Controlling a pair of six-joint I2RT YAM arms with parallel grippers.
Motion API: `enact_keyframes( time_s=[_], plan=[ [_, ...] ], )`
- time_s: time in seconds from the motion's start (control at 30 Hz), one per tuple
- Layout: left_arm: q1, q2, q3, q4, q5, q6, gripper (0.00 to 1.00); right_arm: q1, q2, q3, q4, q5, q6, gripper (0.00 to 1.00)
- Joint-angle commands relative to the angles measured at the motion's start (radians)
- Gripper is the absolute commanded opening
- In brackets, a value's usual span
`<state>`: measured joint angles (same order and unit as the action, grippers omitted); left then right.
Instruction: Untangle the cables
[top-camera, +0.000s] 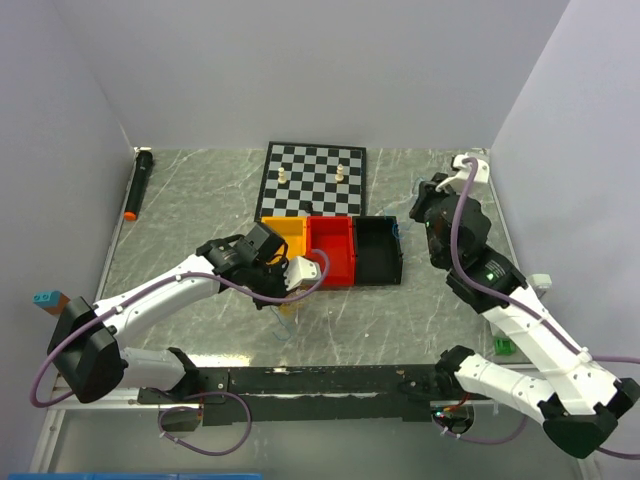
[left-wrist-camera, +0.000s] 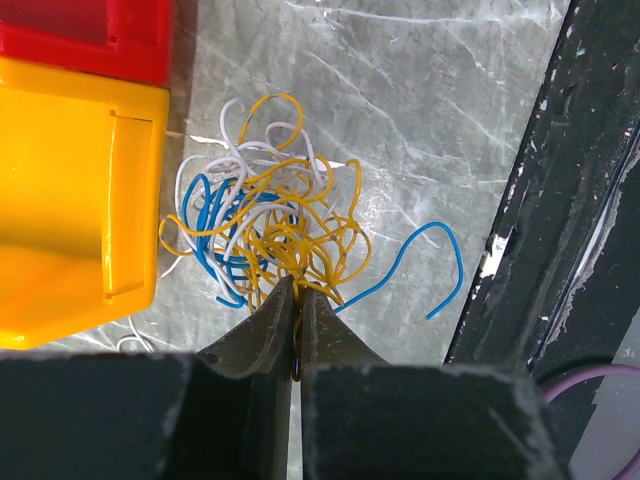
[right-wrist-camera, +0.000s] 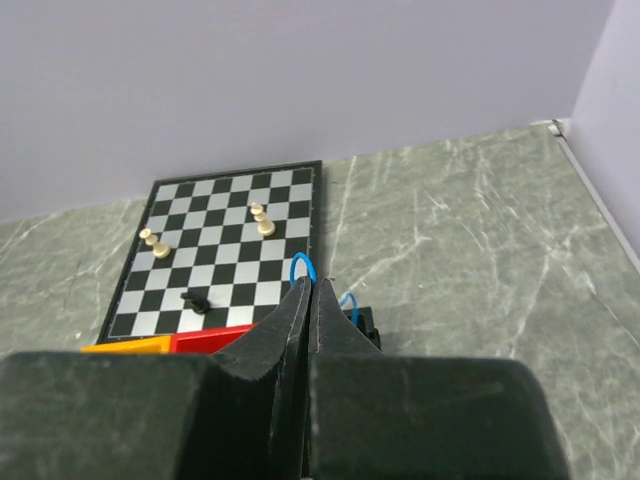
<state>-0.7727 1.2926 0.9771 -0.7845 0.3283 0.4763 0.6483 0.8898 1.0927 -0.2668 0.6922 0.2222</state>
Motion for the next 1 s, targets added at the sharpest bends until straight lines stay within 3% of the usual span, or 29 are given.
enact_keyframes(
  time_s=[0.0, 0.47, 0.97],
  plan=[
    [-0.002, -0.035, -0.003, 0.008, 0.026, -0.018, 0.08, -0.007, 0.020, 0.078, 0.097, -0.059, -0.049, 0.00],
    [-0.008, -0.041, -0.009, 0.031, 0.028, -0.045, 0.08, -0.007, 0.089, 0.226, 0.167, -0.059, -0.199, 0.00],
    [-0.011, -0.049, -0.017, 0.037, 0.018, -0.054, 0.07, -0.007, 0.101, 0.033, 0.158, -0.057, -0.121, 0.00]
  ],
)
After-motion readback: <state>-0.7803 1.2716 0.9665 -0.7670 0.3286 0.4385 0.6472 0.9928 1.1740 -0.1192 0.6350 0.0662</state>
